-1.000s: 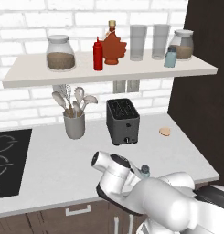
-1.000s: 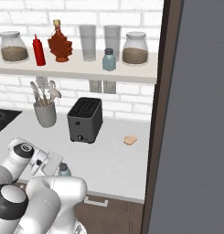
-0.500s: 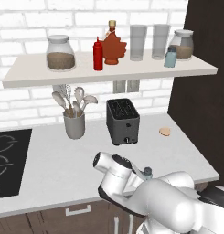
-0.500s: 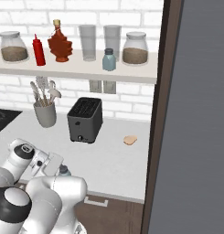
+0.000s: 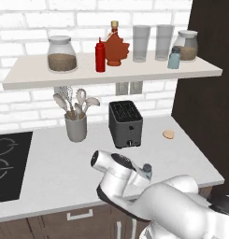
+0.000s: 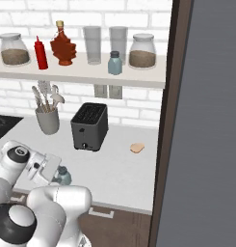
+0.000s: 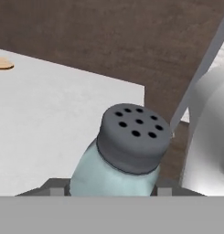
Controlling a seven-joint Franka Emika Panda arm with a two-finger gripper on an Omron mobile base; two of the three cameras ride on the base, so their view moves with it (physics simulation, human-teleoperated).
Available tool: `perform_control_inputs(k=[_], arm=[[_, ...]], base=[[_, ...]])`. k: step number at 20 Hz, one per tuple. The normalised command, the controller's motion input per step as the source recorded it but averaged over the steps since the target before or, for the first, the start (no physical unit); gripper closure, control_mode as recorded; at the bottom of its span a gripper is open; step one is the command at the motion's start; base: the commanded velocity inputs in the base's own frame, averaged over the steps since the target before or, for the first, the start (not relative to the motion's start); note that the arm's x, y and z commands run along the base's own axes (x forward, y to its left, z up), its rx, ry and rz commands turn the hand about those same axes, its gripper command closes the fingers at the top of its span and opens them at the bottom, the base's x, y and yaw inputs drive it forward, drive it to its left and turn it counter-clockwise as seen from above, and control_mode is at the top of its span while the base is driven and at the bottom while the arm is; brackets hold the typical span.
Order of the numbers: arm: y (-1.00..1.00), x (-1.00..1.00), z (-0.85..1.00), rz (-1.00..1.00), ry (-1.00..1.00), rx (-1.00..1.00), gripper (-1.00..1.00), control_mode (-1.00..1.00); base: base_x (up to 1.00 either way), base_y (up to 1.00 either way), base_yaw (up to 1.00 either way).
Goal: Put the shaker and condiment bottle from the counter next to their counterparts in the cabinet.
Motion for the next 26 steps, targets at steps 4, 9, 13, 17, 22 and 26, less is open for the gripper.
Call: perform_control_inputs(k=[4,9,13,17,22,26], arm=[[0.23,0.08,0.84,0.18,-0.05,0.0,1.0,-1.0],[0.09,0.0,0.85,0.2,-0.06,0.0,1.0,-1.0],[0.0,0.0,0.89,0.19,-0.07,-0.01,1.0,-1.0],[0.0,0.0,0.82,0.14,-0.07,-0.03,1.0,-1.0],[-0.04,0.0,0.7,0.06,-0.08,-0.04,1.0,-1.0],[-0.18,0.0,0.6,0.0,-0.13,-0.04,1.0,-1.0]], base=[[0.0,0.0,0.0],[0.0,0.0,0.0],[0.0,0.0,0.0],[0.0,0.0,0.0],[0.0,0.0,0.0],[0.0,0.0,0.0]])
